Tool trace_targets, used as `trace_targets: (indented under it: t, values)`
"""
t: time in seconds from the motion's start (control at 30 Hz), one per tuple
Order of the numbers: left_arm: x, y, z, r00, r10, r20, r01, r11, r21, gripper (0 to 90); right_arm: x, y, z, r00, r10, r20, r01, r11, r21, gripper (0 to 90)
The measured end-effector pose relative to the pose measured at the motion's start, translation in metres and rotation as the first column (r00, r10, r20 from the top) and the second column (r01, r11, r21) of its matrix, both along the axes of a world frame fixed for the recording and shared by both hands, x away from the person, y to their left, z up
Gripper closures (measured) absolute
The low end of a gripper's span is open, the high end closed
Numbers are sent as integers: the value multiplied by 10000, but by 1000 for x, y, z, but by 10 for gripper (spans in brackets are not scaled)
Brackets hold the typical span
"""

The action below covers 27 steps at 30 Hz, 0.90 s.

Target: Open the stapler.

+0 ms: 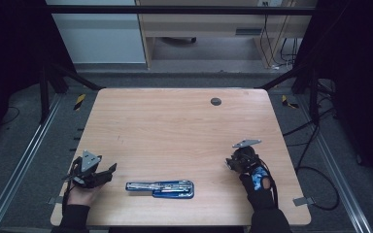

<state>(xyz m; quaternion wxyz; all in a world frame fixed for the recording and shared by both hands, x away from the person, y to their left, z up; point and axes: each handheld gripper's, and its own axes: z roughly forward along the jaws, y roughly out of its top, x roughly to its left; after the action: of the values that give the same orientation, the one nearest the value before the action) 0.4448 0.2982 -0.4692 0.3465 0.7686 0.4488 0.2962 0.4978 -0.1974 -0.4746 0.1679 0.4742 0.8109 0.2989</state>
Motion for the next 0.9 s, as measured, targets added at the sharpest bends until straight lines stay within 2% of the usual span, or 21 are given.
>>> trace_targets:
  t: [0.1, 0.27, 0.43, 0.67, 0.9]
  values:
    - [0, 0, -1, 10000, 29, -49, -29, 9999, 120, 344, 3, 1, 1, 9999, 1, -133, -4, 9997, -240, 708]
    - [1, 0, -1, 9999, 38, -102, -37, 9999, 138, 342, 9, 4, 2, 9993, 115, -352, -128, 9992, -382, 710]
    - [1, 0, -1, 9999, 45, -118, -43, 9999, 148, 342, 10, 5, 0, 9968, 141, -784, -174, 9990, -416, 720]
    - [1, -1, -2, 9999, 18, -153, -15, 9999, 167, 343, 11, 6, -2, 9956, 168, -920, -203, 9991, -374, 732]
    - [1, -1, -2, 9998, 17, -180, -14, 9998, 175, 345, 12, 8, -5, 9938, 243, -1082, -305, 9979, -566, 771]
